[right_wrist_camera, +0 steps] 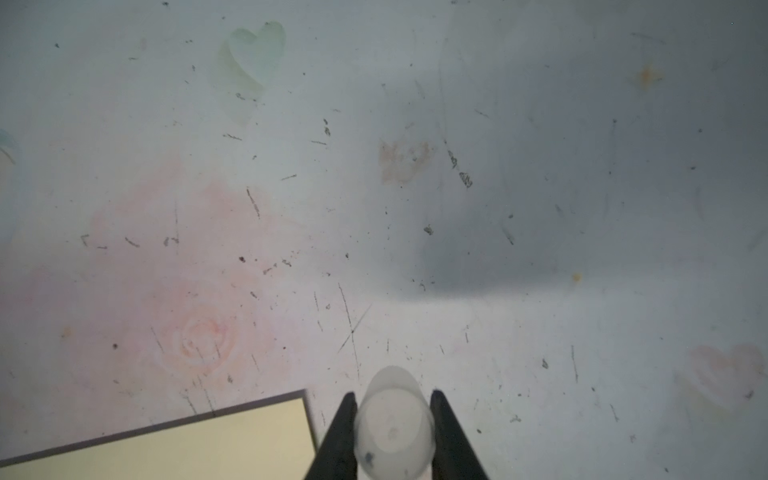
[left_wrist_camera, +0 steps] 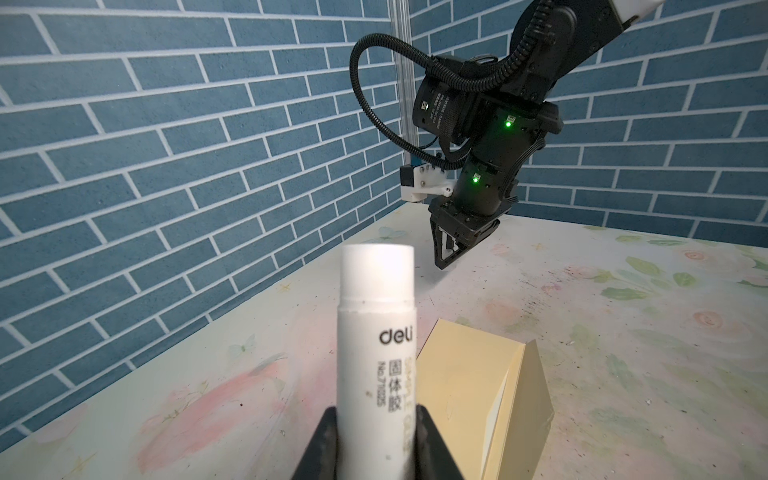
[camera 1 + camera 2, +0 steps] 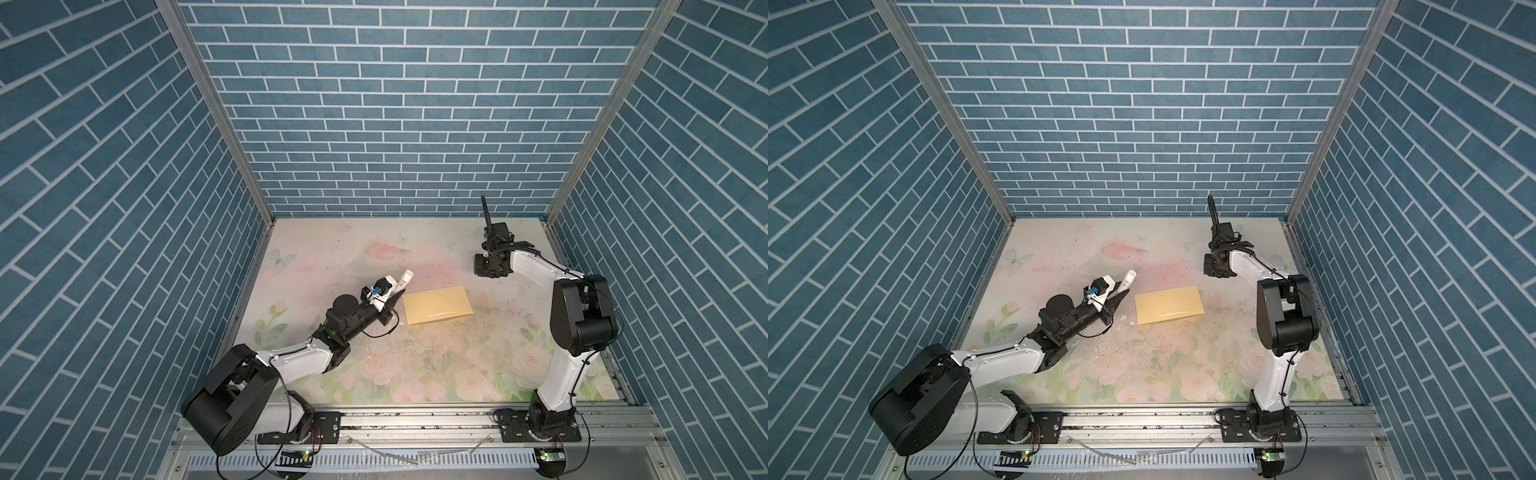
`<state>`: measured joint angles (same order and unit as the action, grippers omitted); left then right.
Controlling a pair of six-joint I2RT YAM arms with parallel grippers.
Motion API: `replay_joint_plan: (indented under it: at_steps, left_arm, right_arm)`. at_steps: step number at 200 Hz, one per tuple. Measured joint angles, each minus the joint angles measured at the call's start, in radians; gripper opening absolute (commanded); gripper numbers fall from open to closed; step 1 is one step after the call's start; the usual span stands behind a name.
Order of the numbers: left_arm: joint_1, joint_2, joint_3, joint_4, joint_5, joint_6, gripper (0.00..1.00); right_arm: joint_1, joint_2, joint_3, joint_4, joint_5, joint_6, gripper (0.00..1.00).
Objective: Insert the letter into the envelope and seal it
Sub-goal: 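Set the white cap down on the table with the right gripper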
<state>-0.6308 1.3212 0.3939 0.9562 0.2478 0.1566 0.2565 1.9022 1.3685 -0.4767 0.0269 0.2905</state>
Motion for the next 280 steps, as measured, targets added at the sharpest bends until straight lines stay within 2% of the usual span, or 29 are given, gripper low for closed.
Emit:
replay_joint_plan:
  at_steps: [66,111,151,177,190,216,241,280]
  left_arm:
    - [-0.001,-0.018,-0.017,0.000,-0.005,0.000,0.00]
    - [-0.005,-0.021,-0.017,0.001,-0.015,-0.004,0.00]
    - [-0.006,-0.021,-0.026,0.010,-0.021,-0.011,0.00]
    - [-0.009,-0.021,-0.026,0.012,-0.029,-0.017,0.00]
    - [-0.010,-0.021,-0.026,0.014,-0.038,-0.027,0.00]
    - [-0.010,-0.021,-0.026,0.022,-0.066,-0.065,0.00]
    - [-0.011,-0.031,-0.025,0.021,-0.088,-0.121,0.00]
    - [-0.018,-0.075,-0.008,0.016,-0.105,-0.193,0.00]
  right_arm:
    - [-0.003,0.064,-0.010,0.024,0.016,0.000,0.23]
    - [-0.003,0.065,-0.035,0.030,0.023,0.002,0.33]
    - [-0.003,0.063,-0.074,0.042,0.021,0.014,0.46]
    - [-0.003,0.054,-0.085,0.048,0.019,0.017,0.60]
    - [-0.003,0.038,-0.099,0.042,0.019,0.019,0.63]
    - [-0.003,-0.047,-0.147,0.034,0.022,0.018,0.66]
    - [-0.003,-0.210,-0.202,0.041,0.008,0.019,0.67]
    - [0.003,-0.492,-0.293,0.122,-0.101,0.022,0.68]
